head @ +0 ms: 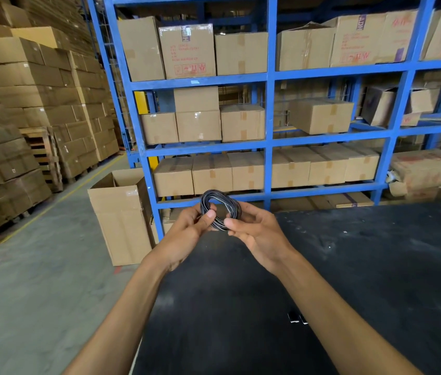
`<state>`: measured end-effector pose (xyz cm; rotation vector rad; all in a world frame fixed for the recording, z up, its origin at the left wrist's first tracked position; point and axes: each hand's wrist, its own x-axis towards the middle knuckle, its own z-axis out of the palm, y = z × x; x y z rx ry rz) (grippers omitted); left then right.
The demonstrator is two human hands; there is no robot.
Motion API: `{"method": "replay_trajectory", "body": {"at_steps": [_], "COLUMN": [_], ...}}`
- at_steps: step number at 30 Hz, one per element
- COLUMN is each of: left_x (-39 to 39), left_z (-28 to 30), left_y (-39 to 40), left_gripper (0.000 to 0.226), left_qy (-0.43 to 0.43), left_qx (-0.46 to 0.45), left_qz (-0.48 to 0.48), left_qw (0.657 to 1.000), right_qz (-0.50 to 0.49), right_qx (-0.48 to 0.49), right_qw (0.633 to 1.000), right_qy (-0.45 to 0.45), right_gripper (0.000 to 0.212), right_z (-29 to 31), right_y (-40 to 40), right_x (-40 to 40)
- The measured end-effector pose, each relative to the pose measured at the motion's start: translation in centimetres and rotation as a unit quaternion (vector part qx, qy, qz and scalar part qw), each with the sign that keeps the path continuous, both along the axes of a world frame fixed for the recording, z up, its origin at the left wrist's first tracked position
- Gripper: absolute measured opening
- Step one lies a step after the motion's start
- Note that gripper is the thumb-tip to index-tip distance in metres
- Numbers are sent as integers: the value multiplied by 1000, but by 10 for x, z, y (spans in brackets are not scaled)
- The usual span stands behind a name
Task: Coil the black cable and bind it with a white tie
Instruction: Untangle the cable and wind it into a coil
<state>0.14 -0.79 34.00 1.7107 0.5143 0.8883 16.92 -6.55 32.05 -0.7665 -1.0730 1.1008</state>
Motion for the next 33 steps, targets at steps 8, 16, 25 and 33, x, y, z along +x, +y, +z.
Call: {"method": "replay_trajectory", "body": {"at_steps": [8, 16, 25, 33], "left_x": [20, 55, 102, 132], "left_z": [-24, -82, -146, -196], "left_y": [3, 12, 20, 50], "left_gripper": [21, 25, 28, 19], "left_qy": [18, 20, 71, 101], "left_qx": [48, -112, -215, -269], "left_qz": [29, 7, -6, -22], "left_qw": [998, 993, 974, 957], "right_qz": [-72, -93, -59, -182], "right_qx": [-21, -88, -137, -312], "right_qw": [997, 992, 987, 932], "right_qy": [29, 22, 65, -15], "right_gripper": [18, 22, 34, 8], "right_z": [-27, -77, -153, -227], "right_y": [3, -1, -1, 15], "right_x": [12, 46, 96, 173]}}
